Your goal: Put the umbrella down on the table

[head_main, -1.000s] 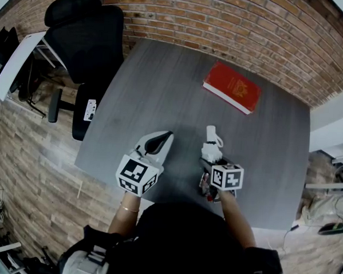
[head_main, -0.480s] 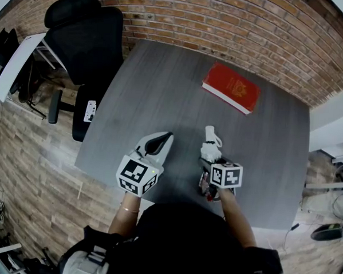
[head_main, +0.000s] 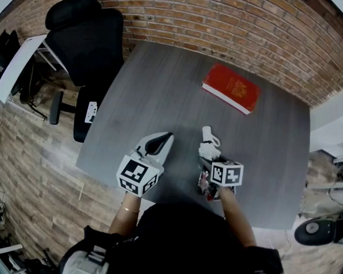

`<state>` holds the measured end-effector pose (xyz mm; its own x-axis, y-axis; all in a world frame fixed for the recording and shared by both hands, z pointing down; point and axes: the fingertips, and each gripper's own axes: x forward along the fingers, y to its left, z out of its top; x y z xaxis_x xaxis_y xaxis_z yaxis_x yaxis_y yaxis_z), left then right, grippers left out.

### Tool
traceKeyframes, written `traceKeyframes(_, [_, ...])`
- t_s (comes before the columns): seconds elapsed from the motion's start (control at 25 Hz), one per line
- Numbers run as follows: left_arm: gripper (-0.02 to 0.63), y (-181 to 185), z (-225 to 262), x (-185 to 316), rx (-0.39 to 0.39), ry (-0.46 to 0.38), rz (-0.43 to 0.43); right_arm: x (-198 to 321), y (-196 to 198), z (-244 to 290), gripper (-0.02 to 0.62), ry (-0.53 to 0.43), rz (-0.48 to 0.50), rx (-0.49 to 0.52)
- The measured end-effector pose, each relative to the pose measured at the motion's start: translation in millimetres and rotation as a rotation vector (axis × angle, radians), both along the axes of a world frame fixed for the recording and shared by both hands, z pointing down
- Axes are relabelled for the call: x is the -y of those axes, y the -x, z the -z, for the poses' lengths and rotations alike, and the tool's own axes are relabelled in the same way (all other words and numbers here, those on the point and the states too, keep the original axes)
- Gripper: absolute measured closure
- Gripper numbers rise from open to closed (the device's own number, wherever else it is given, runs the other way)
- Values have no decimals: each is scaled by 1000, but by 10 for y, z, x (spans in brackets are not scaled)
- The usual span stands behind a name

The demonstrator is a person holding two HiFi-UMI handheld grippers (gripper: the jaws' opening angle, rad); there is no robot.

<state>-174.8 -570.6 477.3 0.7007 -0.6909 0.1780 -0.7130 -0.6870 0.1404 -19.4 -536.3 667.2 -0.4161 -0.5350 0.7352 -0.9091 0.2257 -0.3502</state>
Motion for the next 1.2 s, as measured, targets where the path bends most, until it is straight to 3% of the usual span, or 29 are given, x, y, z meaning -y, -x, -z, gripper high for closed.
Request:
traceKeyframes(0.2, [604, 12, 25, -5, 3, -4, -5, -7, -6, 68, 287, -18, -4, -3])
traceKeyframes(0.44, [604, -46, 41, -30, 6, -10, -22, 36, -169, 337, 310, -103, -54, -4])
traceKeyframes(0.76, [604, -129, 80, -88, 8, -17, -43, 13, -414, 690, 478, -257, -123, 7])
traceKeyframes(0.96, [604, -163, 109, -109, 10, -24, -51, 21, -360, 1176, 525, -431, -128, 14])
traceKeyframes(1.08, [604, -189, 126, -122, 10, -26, -55, 18, -358, 1410, 595, -492, -146, 40])
traceKeyframes(1.2, [604, -214, 159, -138, 9, -28, -59, 19, -365, 1580, 595, -529, -159, 61])
